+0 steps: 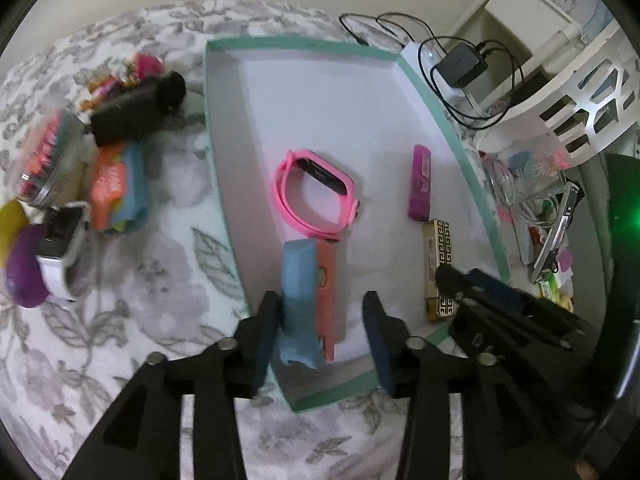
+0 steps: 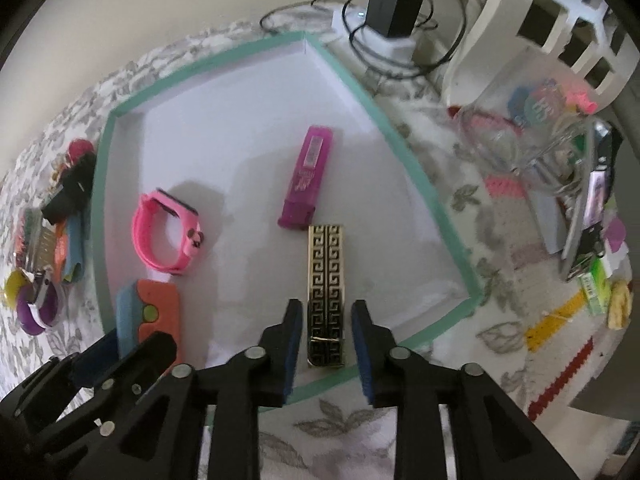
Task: Organize rigid objects
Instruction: 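Open both tools to release the items inside the teal box, then grasp the yellow-lidded purple container with the left tool while the right tool grasps the white smartwatch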
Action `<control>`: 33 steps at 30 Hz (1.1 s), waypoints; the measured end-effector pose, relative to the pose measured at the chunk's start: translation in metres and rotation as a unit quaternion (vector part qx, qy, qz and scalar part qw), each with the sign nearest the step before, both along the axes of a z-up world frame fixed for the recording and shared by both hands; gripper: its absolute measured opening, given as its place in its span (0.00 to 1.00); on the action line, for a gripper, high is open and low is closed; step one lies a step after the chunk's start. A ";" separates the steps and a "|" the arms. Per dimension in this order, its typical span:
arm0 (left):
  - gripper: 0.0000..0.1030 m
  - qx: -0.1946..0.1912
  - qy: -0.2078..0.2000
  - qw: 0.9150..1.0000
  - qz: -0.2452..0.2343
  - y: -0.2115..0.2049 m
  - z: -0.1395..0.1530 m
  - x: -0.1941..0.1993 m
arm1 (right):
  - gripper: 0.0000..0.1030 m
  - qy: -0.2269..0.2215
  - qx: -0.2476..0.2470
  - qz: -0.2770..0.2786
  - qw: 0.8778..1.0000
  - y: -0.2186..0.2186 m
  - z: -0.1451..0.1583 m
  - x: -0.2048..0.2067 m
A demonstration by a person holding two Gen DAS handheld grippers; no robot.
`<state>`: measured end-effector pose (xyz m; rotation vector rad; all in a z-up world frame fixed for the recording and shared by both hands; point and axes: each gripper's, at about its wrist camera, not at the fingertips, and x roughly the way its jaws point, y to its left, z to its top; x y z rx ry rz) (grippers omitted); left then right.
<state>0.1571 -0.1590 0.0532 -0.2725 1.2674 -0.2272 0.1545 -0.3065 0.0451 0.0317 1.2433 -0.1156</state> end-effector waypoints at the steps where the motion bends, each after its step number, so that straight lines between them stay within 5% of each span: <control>1: 0.48 0.000 -0.003 1.000 -0.001 0.002 0.004 -0.001 | 0.35 -0.005 0.000 0.001 1.000 0.001 0.004 -0.001; 10: 0.53 -0.005 -0.040 0.998 0.038 0.038 0.041 -0.011 | 0.35 -0.040 0.014 0.011 0.999 0.016 0.030 -0.007; 14: 0.68 0.038 -0.053 0.994 0.090 0.063 0.045 -0.011 | 0.57 -0.030 0.021 0.030 0.999 0.027 0.022 -0.009; 19: 0.76 0.088 -0.040 0.985 0.140 0.100 0.035 -0.012 | 0.71 -0.030 0.016 0.061 0.998 0.050 0.017 -0.008; 27: 0.88 0.103 -0.026 0.976 0.192 0.140 0.024 -0.019 | 0.96 -0.039 0.010 0.087 0.995 0.076 0.013 -0.009; 33: 1.00 0.112 -0.043 0.967 0.224 0.172 0.026 -0.021 | 1.00 -0.055 0.019 0.093 0.994 0.094 0.019 -0.011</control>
